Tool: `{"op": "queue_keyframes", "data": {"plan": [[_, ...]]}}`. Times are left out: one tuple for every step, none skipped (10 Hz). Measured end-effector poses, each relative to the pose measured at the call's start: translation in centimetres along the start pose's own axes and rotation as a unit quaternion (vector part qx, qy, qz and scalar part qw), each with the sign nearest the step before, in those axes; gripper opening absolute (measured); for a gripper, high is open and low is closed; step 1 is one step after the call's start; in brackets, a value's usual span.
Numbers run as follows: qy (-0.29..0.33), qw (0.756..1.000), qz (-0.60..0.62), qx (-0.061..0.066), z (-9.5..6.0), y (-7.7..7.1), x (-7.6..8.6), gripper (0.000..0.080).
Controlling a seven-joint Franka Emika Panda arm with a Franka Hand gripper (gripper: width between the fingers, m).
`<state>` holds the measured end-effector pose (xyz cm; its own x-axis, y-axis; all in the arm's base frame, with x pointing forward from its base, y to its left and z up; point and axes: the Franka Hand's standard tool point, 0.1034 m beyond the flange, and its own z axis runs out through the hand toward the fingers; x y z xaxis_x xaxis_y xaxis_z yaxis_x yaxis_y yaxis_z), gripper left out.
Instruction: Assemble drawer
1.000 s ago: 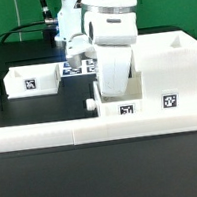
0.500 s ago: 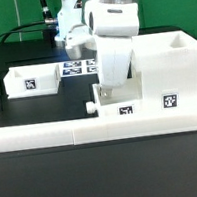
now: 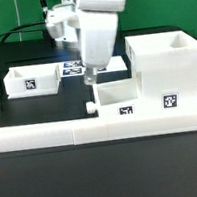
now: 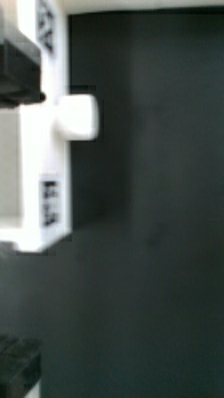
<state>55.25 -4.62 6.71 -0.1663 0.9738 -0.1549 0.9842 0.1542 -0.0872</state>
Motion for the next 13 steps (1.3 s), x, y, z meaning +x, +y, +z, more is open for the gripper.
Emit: {"op": "queue_keyframes", "data": {"plan": [[0.001, 1.000, 0.013, 0.000, 0.1, 0.0, -0.2, 0.0649], [0.001, 1.000, 0.012, 0.000, 0.1, 0.0, 0.0, 0.0649], [0.002, 1.000, 0.010, 0.002, 0.3, -0.1, -0.2, 0.0649], [0.017, 0.999, -0.025, 0.011, 1.1, -0.1, -0.9, 0.0649], [0.034, 0.999, -0.032, 0.023, 1.4, 0.6, -1.7, 0.0649], [0.057, 0.997, -0.037, 0.025, 1.5, 1.3, -2.2, 0.0649], [0.069, 0.997, -0.031, 0.032, 1.6, 1.8, -2.3, 0.0649], [0.086, 0.995, -0.020, 0.039, 1.8, 2.3, -2.2, 0.0649], [0.089, 0.995, -0.014, 0.039, 1.8, 2.6, -1.4, 0.0649], [0.089, 0.995, -0.008, 0.040, 1.7, 2.8, -0.4, 0.0649], [0.090, 0.995, 0.000, 0.043, 1.8, 3.0, 0.8, 0.0649], [0.092, 0.995, 0.005, 0.046, 1.9, 3.1, 2.0, 0.0649], [0.091, 0.995, 0.020, 0.048, 1.8, 3.2, 2.7, 0.0649]]}}
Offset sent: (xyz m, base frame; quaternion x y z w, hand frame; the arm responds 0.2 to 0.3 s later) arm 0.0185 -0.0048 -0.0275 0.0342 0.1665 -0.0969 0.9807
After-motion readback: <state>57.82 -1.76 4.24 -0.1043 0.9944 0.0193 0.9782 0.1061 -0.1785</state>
